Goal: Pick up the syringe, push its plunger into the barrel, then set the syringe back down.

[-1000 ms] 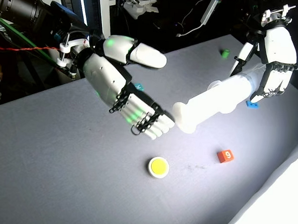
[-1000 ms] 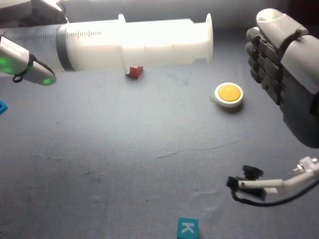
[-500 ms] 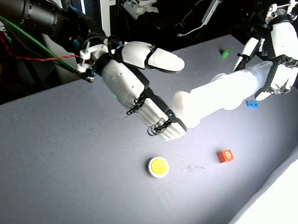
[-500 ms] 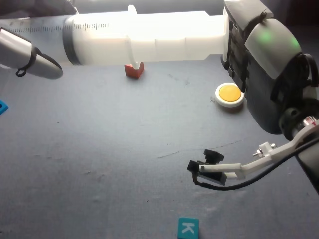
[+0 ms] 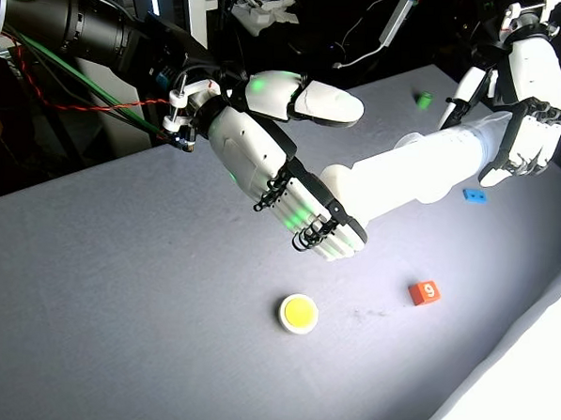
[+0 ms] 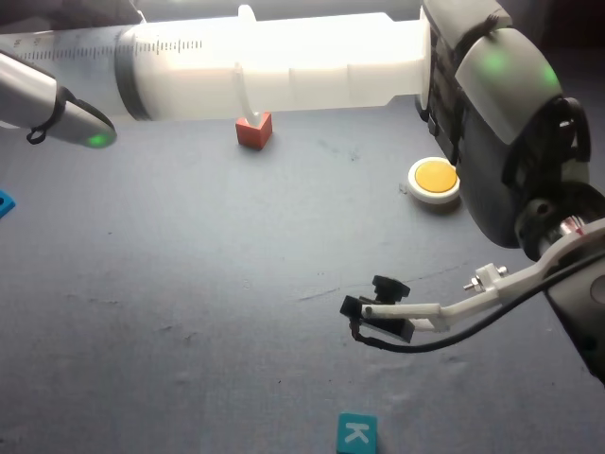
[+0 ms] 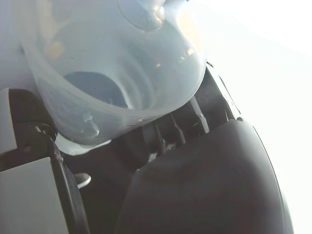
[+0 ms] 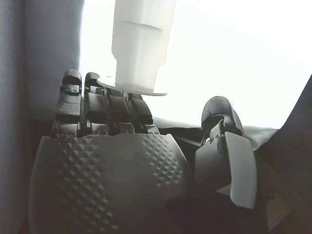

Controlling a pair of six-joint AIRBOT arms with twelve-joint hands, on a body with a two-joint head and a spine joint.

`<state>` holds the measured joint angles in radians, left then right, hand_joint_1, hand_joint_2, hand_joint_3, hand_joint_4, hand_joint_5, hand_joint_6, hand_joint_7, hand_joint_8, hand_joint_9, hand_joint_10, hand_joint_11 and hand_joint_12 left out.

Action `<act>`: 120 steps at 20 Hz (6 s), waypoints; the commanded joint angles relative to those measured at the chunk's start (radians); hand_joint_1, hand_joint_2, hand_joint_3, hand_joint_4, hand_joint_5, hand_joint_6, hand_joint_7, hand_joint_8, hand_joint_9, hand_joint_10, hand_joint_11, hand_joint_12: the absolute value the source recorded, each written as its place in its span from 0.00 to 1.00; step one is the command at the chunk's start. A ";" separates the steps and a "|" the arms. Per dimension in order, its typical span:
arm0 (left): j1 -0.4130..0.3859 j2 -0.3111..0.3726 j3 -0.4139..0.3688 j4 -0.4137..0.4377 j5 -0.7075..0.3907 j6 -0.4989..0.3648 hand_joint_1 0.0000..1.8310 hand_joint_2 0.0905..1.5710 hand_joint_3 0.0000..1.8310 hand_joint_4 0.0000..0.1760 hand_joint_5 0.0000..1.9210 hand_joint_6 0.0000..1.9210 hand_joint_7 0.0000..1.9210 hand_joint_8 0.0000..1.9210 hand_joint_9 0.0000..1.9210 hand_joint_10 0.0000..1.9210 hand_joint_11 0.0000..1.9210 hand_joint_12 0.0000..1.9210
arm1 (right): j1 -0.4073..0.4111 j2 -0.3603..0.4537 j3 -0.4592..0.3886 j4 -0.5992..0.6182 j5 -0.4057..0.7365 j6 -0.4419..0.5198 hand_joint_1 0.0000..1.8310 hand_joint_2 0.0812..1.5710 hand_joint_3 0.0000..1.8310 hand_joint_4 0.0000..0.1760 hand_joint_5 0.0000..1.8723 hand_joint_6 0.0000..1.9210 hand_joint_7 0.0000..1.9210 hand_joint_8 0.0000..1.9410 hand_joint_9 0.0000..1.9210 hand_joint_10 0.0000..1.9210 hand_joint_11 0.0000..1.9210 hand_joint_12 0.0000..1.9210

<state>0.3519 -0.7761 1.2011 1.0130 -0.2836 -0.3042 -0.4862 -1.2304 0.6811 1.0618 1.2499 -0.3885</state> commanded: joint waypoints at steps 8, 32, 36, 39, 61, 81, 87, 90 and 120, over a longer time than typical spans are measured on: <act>-0.019 -0.006 -0.004 -0.030 -0.102 -0.011 0.67 0.69 0.00 0.00 0.49 0.50 0.54 0.53 0.50 0.35 0.29 0.61 | 0.023 -0.051 0.024 -0.182 -0.068 -0.078 0.00 0.69 0.00 0.00 0.00 0.00 0.00 0.00 0.00 0.00 0.00 0.00; -0.021 -0.014 -0.010 -0.030 -0.095 -0.011 0.67 0.69 0.00 0.00 0.49 0.51 0.54 0.52 0.50 0.33 0.28 0.61 | 0.084 -0.268 0.112 -0.187 -0.118 -0.130 0.00 0.70 0.00 0.00 0.00 0.00 0.00 0.00 0.00 0.00 0.00 0.00; -0.023 -0.016 -0.011 -0.030 -0.095 -0.011 0.67 0.69 0.00 0.00 0.51 0.48 0.54 0.52 0.50 0.33 0.29 0.61 | 0.083 -0.301 0.160 -0.205 -0.144 -0.129 0.00 0.70 0.00 0.00 0.00 0.00 0.00 0.00 0.00 0.00 0.00 0.00; -0.024 -0.017 -0.012 -0.030 -0.095 -0.011 0.67 0.69 0.00 0.01 0.50 0.50 0.54 0.51 0.50 0.33 0.28 0.61 | 0.083 -0.328 0.190 -0.226 -0.155 -0.129 0.00 0.69 0.00 0.00 0.00 0.00 0.00 0.00 0.00 0.00 0.00 0.00; -0.027 -0.022 -0.014 -0.030 -0.095 -0.011 0.67 0.70 0.00 0.00 0.48 0.55 0.54 0.50 0.51 0.29 0.27 0.60 | 0.078 -0.387 0.245 -0.288 -0.094 -0.129 0.00 0.70 0.00 0.00 0.00 0.00 0.00 0.00 0.00 0.00 0.00 0.00; -0.027 -0.018 -0.018 -0.012 -0.095 -0.011 0.67 0.69 0.00 0.00 0.48 0.54 0.56 0.47 0.51 0.31 0.27 0.62 | 0.035 0.067 0.047 -0.315 0.033 -0.043 0.00 0.71 0.00 0.00 0.00 0.00 0.00 0.00 0.00 0.00 0.00 0.00; -0.010 -0.013 -0.030 0.100 -0.087 -0.020 0.67 0.68 0.00 0.00 0.49 0.52 0.56 0.48 0.52 0.31 0.28 0.62 | -0.044 0.161 -0.011 -0.315 -0.030 -0.060 0.00 0.70 0.00 0.00 0.00 0.00 0.00 0.00 0.00 0.00 0.00 0.00; 0.010 -0.014 -0.049 0.178 -0.053 -0.034 0.67 0.68 0.00 0.00 0.49 0.53 0.56 0.47 0.51 0.30 0.27 0.61 | -0.102 0.218 -0.048 -0.359 -0.105 -0.087 0.00 0.70 0.00 0.00 0.00 0.00 0.00 0.00 0.00 0.00 0.00 0.00; 0.235 -0.178 -0.062 0.039 0.473 -0.038 0.66 0.70 0.00 0.12 0.49 0.54 0.53 0.51 0.48 0.38 0.26 0.66 | -0.253 0.314 -0.036 -0.590 -0.364 -0.477 0.00 0.72 0.01 0.00 0.00 0.00 0.00 0.00 0.00 0.00 0.00 0.00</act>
<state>0.5930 -0.9520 1.1370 1.0374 0.2043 -0.3412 -0.7494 -0.9207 0.6456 0.5106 0.7872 -0.8688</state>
